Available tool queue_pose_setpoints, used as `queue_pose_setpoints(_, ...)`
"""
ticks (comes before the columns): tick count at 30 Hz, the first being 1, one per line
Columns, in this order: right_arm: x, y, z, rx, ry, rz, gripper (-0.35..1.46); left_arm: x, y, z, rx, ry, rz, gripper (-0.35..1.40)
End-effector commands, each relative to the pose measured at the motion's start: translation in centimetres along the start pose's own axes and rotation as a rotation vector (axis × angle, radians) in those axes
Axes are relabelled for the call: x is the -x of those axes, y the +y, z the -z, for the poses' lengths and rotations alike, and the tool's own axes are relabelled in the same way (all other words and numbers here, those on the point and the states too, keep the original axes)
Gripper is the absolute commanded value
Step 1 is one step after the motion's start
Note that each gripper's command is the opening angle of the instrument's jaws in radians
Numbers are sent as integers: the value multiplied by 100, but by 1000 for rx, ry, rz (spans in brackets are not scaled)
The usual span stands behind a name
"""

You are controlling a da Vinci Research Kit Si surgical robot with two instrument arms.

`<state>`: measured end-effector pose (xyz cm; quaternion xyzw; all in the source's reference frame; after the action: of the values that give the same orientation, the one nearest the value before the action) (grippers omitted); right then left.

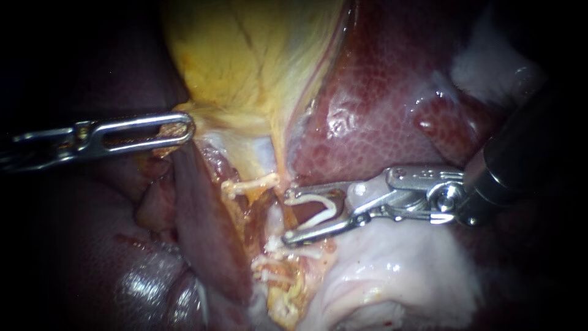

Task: Clipping third clip right tube

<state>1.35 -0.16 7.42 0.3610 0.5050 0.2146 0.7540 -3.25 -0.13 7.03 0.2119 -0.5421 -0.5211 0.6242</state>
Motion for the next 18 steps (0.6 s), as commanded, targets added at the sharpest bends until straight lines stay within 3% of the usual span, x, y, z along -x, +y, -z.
queue_pose_setpoints(1,0,0,0,0,0,0,59,0,0,0,-1,0,0,-35)
queue_pose_setpoints(11,-2,-3,6,-7,-1,-1,59,0,-1,1,0,0,0,-35)
queue_pose_setpoints(18,-1,-1,28,7,4,-4,59,0,-3,2,0,-3,0,-35)
